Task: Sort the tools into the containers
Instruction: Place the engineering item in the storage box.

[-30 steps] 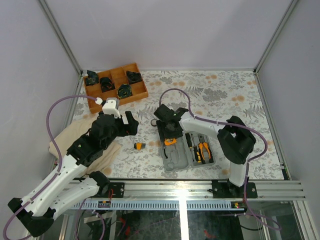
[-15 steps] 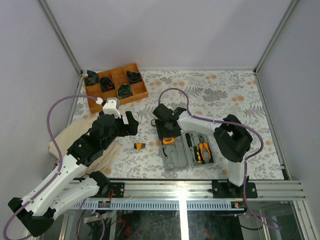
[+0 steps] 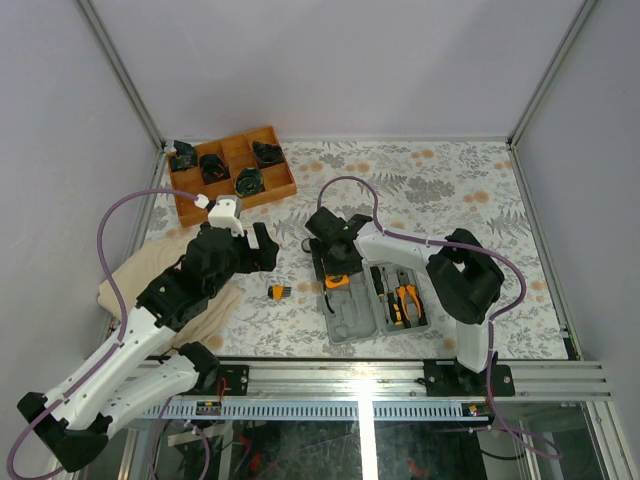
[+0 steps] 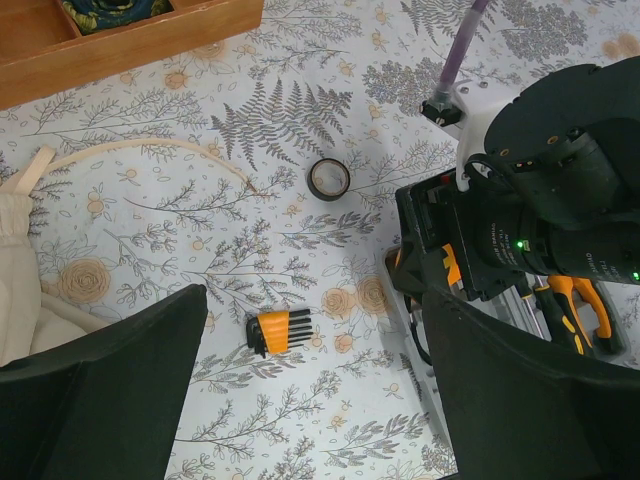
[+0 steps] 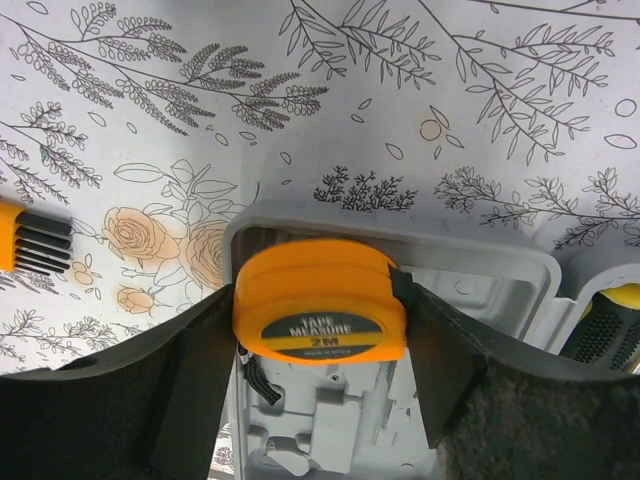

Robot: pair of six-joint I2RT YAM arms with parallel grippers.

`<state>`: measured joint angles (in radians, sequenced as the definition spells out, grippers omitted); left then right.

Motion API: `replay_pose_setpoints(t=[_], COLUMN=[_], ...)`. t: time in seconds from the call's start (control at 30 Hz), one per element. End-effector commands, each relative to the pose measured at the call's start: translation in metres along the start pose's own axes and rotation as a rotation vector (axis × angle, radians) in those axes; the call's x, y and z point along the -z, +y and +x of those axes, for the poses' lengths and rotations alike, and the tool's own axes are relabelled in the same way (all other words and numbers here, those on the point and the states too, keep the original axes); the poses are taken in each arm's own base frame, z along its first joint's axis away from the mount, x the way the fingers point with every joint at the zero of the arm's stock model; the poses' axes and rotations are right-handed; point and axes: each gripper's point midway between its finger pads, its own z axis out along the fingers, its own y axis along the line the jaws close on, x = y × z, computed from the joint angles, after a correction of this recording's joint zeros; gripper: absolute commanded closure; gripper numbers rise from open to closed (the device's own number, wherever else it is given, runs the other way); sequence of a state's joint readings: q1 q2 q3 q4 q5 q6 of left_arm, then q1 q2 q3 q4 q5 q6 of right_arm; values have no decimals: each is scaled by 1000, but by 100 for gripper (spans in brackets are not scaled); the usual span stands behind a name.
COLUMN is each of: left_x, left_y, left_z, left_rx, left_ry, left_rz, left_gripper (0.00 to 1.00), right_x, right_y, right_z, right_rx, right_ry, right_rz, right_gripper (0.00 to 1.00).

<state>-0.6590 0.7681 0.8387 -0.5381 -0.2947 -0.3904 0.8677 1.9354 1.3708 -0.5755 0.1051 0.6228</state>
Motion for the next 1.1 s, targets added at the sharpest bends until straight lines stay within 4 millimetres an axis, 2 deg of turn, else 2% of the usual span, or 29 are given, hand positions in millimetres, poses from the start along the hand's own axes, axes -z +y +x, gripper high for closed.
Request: replay_pose_setpoints(t=[0.0, 0.2, 0.5, 0.7, 0.9, 1.07], left_x=[-2, -4, -3, -11, -19, -24], left_y=[0, -4, -14, -19, -27, -29], left_z=[-1, 1, 11, 31, 51, 69], left_rx=[-9, -5, 92, 152, 246, 297], left_ry=[-4, 14, 44, 107, 161, 198], left_rz=[4, 17, 64, 80, 102, 95], left_gripper=[13, 13, 14, 17, 27, 29], right_x=[11, 19, 50, 76, 84, 89], right_y=[6, 7, -1, -9, -23, -32], right_z=[-2, -1, -13, -29, -26, -19], right_rx=[-30, -28, -25, -6, 56, 80], right_ry=[0, -4, -112, -299, -432, -448], right_rz=[-45, -62, -69, -113, -135, -140], right_gripper=[26, 19, 23, 24, 24, 23])
